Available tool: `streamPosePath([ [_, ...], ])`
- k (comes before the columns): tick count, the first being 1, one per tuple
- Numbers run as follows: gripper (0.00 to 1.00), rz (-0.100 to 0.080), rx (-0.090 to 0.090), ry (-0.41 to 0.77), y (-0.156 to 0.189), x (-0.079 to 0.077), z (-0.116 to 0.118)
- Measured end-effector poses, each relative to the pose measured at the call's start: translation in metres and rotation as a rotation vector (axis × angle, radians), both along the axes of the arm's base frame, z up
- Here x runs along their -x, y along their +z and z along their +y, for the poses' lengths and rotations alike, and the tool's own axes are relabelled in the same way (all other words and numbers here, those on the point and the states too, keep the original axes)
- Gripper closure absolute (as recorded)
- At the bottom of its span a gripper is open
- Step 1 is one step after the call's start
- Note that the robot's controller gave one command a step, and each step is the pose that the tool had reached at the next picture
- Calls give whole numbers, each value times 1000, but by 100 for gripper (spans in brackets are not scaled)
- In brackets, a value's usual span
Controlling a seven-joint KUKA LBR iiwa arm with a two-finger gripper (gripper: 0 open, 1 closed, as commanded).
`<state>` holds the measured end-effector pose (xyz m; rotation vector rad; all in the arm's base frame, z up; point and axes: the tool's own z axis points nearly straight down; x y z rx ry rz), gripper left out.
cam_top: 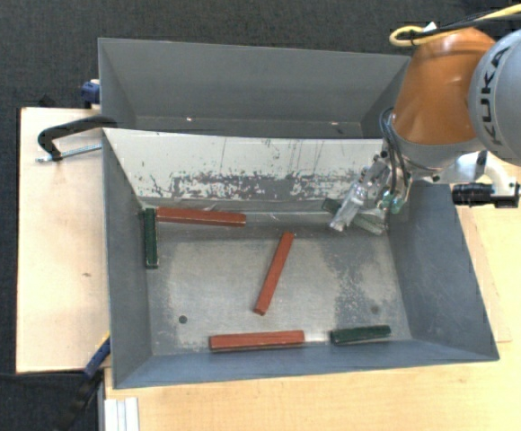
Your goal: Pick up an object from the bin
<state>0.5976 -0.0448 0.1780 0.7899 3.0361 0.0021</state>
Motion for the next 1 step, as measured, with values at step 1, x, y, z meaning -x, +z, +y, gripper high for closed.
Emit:
streamPosePath([
  [1,100,9,-1,19,53,37,-12],
])
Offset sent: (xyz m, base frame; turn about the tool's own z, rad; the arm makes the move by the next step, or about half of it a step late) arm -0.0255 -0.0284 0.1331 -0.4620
